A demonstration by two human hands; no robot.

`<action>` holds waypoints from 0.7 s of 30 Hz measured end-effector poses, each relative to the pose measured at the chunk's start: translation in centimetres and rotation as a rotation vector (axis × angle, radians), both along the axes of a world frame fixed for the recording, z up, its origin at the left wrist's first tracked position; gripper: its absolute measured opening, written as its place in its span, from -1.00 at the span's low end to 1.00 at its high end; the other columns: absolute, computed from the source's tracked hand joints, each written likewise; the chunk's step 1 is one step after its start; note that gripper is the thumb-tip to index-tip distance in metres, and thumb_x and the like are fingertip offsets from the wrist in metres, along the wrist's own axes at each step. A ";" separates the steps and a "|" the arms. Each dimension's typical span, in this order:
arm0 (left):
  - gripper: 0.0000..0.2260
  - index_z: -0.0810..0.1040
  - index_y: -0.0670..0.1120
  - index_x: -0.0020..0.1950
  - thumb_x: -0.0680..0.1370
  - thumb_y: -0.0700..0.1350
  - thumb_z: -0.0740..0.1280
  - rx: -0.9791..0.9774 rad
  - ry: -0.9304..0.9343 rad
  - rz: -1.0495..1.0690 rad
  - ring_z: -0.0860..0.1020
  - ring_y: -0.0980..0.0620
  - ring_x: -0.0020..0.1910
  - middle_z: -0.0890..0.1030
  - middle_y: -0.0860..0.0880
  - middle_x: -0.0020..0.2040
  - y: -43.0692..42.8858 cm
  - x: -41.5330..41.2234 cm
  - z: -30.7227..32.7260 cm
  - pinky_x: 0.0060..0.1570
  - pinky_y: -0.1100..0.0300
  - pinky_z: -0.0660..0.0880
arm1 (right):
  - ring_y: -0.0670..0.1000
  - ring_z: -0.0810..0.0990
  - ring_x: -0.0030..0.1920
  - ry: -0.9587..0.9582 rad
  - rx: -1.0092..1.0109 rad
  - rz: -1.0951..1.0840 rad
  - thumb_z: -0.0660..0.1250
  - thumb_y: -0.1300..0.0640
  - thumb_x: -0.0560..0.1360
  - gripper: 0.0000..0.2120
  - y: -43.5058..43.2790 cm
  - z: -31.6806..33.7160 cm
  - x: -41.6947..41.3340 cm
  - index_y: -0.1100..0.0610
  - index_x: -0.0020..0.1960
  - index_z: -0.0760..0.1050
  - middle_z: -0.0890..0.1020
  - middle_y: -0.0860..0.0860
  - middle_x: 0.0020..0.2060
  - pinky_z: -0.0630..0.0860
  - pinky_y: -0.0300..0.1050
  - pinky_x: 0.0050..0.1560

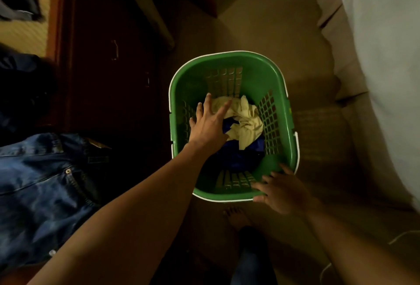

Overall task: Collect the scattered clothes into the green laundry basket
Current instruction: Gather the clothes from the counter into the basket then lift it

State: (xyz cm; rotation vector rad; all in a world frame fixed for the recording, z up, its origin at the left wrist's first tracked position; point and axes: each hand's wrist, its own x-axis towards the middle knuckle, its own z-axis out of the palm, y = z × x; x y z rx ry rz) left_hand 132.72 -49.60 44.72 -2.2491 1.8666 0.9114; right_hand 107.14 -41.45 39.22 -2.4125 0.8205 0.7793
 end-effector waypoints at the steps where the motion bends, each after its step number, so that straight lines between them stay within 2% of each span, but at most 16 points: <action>1: -0.11 -0.02 0.32 0.58 0.49 -0.05 0.51 0.000 0.007 0.004 -0.15 -0.31 0.61 -0.26 -0.08 0.64 0.4 0.1 0.2 0.44 -0.44 0.06 | 0.06 0.45 0.40 0.040 0.036 -0.017 -0.29 -0.47 0.50 -0.21 -0.2 0.4 0.3 -0.11 0.46 0.36 0.56 -0.01 0.32 0.02 0.29 0.50; 5: -0.12 -0.03 0.31 0.59 0.50 0.00 0.50 -0.005 0.058 0.022 -0.12 -0.27 0.62 -0.24 -0.07 0.65 3.2 0.2 1.7 0.48 -0.38 0.09 | 0.06 0.26 0.53 0.189 0.140 -0.031 -0.15 -0.40 0.59 -0.39 -0.8 1.8 1.7 -0.18 0.52 0.22 0.40 0.01 0.49 -0.22 0.30 0.53; 9: -0.12 -0.06 0.32 0.60 0.51 0.00 0.49 -0.030 0.084 0.072 -0.08 -0.25 0.62 -0.22 -0.06 0.65 8.0 1.1 5.1 0.51 -0.32 0.14 | 0.08 0.14 0.59 0.325 0.156 0.010 -0.19 -0.37 0.61 -0.41 -0.9 3.2 2.9 -0.23 0.57 0.10 0.28 0.01 0.57 -0.35 0.31 0.51; 12: -0.14 -0.06 0.31 0.61 0.54 0.00 0.46 -0.022 0.044 0.103 -0.08 -0.25 0.62 -0.22 -0.07 0.65 12.0 2.6 8.0 0.54 -0.28 0.10 | 0.09 0.10 0.60 0.372 0.162 -0.074 -0.11 -0.30 0.64 -0.45 -0.5 4.3 4.9 -0.19 0.59 0.11 0.26 0.04 0.57 -0.35 0.33 0.51; 14: -0.16 -0.05 0.30 0.61 0.54 0.01 0.45 -0.031 0.028 0.145 -0.09 -0.25 0.62 -0.22 -0.10 0.65 14.3 4.0 9.7 0.54 -0.27 0.09 | 0.12 0.09 0.60 0.301 0.180 -0.162 -0.02 -0.25 0.66 -0.45 0.3 5.7 7.5 -0.14 0.61 0.11 0.24 0.06 0.58 -0.22 0.33 0.54; 16: -0.19 -0.04 0.30 0.61 0.56 0.05 0.43 -0.066 0.022 0.204 -0.09 -0.25 0.62 -0.20 -0.12 0.65 16.5 5.6 11.4 0.54 -0.28 0.10 | 0.11 0.04 0.61 0.137 0.180 -0.242 0.04 -0.20 0.66 -0.44 1.8 7.8 10.7 -0.10 0.62 0.08 0.22 0.04 0.59 -0.15 0.28 0.56; 18: -0.25 -0.02 0.31 0.60 0.57 0.11 0.39 -0.114 0.019 0.268 -0.08 -0.23 0.63 -0.18 -0.12 0.65 19.0 7.2 13.5 0.53 -0.27 0.12 | 0.08 0.02 0.62 -0.034 0.153 -0.241 0.05 -0.19 0.67 -0.43 3.6 10.6 14.4 -0.08 0.62 0.06 0.21 0.01 0.59 -0.14 0.23 0.57; 21: -0.25 0.00 0.30 0.60 0.57 0.02 0.40 -0.184 -0.001 0.384 -0.07 -0.18 0.63 -0.18 -0.09 0.66 24.1 9.8 16.4 0.54 -0.23 0.14 | 0.04 0.02 0.62 -0.226 0.134 -0.185 0.10 -0.18 0.66 -0.43 7.3 15.2 20.4 -0.08 0.62 0.08 0.21 -0.01 0.59 -0.14 0.16 0.58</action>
